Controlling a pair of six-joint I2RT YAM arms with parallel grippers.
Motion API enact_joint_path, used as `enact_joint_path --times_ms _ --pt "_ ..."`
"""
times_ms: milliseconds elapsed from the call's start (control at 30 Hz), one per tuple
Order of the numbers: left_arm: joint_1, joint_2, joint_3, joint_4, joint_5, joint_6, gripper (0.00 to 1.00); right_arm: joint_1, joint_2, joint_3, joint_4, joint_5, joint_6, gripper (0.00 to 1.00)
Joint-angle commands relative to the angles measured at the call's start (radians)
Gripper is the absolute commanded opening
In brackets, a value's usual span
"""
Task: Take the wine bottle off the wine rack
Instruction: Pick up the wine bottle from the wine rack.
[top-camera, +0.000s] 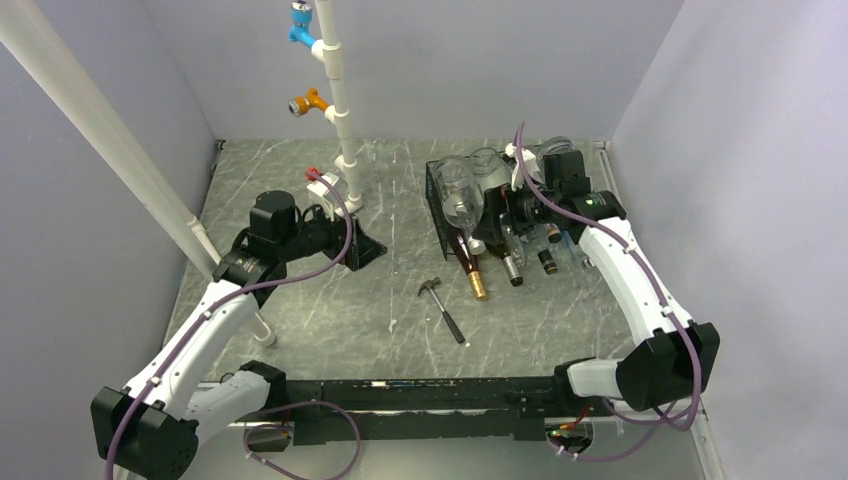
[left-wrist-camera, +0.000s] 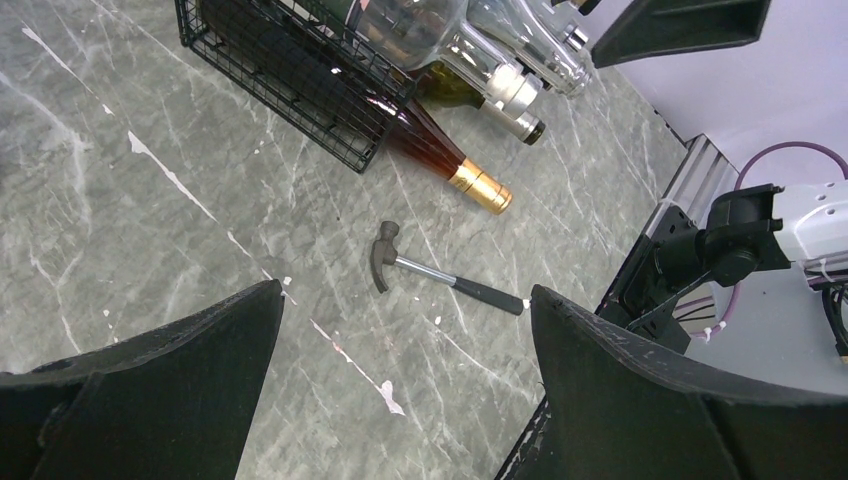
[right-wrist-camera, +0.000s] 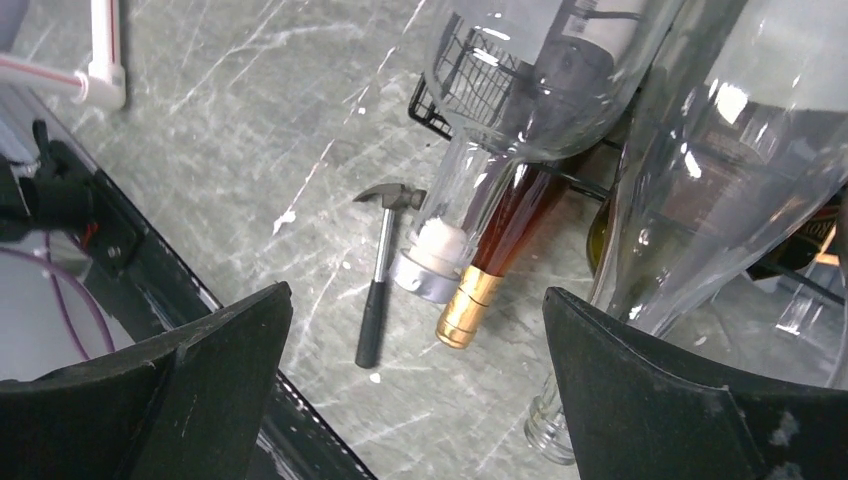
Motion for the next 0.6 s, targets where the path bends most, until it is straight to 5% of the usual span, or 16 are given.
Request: enact_joint_path --times_ms 0,167,567 --pt "-0.004 -0.002 0.040 0.012 -0.003 0.012 0.99 0.024 0.023 -0.012 0.118 0.093 0.240 1.00" --pt "-0.004 -0.008 0.039 0.018 0.016 0.012 0.99 0.026 0.068 -0.041 0.199 0.060 0.331 0.98" --pt "-0.004 -0.026 0.040 0.018 0.022 0.017 0.99 0.032 0.161 -0.069 0.305 0.047 0.441 0.74"
